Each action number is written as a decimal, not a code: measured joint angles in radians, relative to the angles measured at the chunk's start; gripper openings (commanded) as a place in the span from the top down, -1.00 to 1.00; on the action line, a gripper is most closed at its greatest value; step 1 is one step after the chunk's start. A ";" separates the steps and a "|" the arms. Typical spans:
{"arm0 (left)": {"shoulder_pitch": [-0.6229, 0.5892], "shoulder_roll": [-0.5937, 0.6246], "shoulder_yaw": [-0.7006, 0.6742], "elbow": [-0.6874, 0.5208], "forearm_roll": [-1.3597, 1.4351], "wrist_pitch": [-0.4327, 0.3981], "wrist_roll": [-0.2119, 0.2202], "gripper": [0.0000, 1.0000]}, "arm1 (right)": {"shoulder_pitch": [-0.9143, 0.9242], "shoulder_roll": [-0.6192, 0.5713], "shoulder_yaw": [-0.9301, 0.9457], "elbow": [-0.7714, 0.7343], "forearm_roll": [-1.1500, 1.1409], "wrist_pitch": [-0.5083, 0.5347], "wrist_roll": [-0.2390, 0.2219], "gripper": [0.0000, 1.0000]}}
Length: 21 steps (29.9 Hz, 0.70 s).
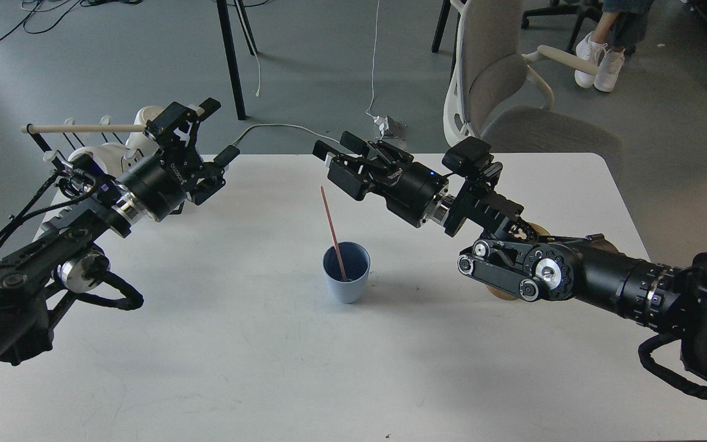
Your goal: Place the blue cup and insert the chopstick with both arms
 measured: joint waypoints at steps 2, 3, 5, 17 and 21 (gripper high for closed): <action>-0.010 0.000 -0.019 0.000 -0.020 0.000 0.000 -0.96 | 0.001 -0.016 0.038 0.000 0.065 0.000 0.000 -0.91; -0.018 0.001 -0.025 0.000 -0.035 -0.003 0.000 -0.96 | 0.003 -0.028 0.053 0.004 0.116 0.000 0.000 -0.91; -0.031 0.005 -0.030 0.000 -0.064 -0.020 0.000 -0.96 | 0.008 -0.060 0.072 0.014 0.226 0.000 0.000 -0.91; -0.072 0.072 -0.032 -0.020 -0.096 -0.045 0.000 -0.98 | -0.113 -0.400 0.227 0.340 0.812 0.218 0.000 -0.96; -0.071 0.085 -0.026 -0.019 -0.096 -0.045 0.000 -0.98 | -0.201 -0.442 0.303 0.389 0.827 0.398 0.000 -0.97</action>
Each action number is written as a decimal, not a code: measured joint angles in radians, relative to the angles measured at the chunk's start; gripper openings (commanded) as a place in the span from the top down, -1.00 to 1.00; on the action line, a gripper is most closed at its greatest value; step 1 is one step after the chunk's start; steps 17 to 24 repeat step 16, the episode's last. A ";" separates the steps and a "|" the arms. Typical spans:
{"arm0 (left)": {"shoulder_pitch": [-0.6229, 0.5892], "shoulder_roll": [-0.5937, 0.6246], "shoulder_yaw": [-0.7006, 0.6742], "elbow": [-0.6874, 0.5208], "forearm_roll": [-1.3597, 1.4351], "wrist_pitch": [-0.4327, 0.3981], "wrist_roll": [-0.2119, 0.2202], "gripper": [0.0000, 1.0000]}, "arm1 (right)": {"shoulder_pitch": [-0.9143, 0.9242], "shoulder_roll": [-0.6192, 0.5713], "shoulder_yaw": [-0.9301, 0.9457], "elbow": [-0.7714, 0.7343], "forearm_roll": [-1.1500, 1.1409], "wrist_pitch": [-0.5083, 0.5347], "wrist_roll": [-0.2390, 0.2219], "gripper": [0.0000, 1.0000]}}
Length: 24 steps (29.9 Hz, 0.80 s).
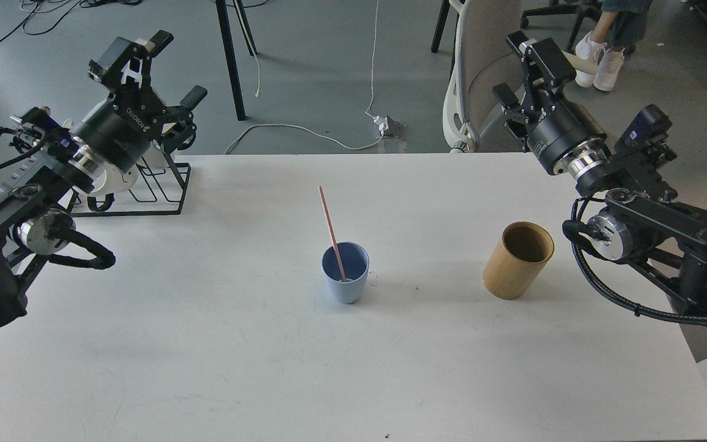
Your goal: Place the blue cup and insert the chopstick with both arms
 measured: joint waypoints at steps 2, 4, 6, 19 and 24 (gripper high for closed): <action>0.004 0.000 -0.001 0.007 0.000 0.000 0.000 -0.98 | -0.030 0.002 0.027 0.005 0.000 0.033 0.000 -0.97; 0.007 -0.003 -0.004 0.018 -0.006 0.000 0.000 -0.98 | -0.049 0.009 0.041 0.007 0.000 0.043 0.000 -0.97; 0.010 -0.007 -0.006 0.030 -0.031 0.000 0.000 -0.98 | -0.056 0.025 0.048 0.007 0.000 0.045 0.000 -0.97; 0.013 -0.010 -0.006 0.041 -0.113 0.000 0.000 -0.98 | -0.072 0.146 0.096 -0.014 -0.001 0.032 0.000 -0.97; 0.013 -0.010 -0.006 0.041 -0.113 0.000 0.000 -0.98 | -0.072 0.146 0.096 -0.014 -0.001 0.032 0.000 -0.97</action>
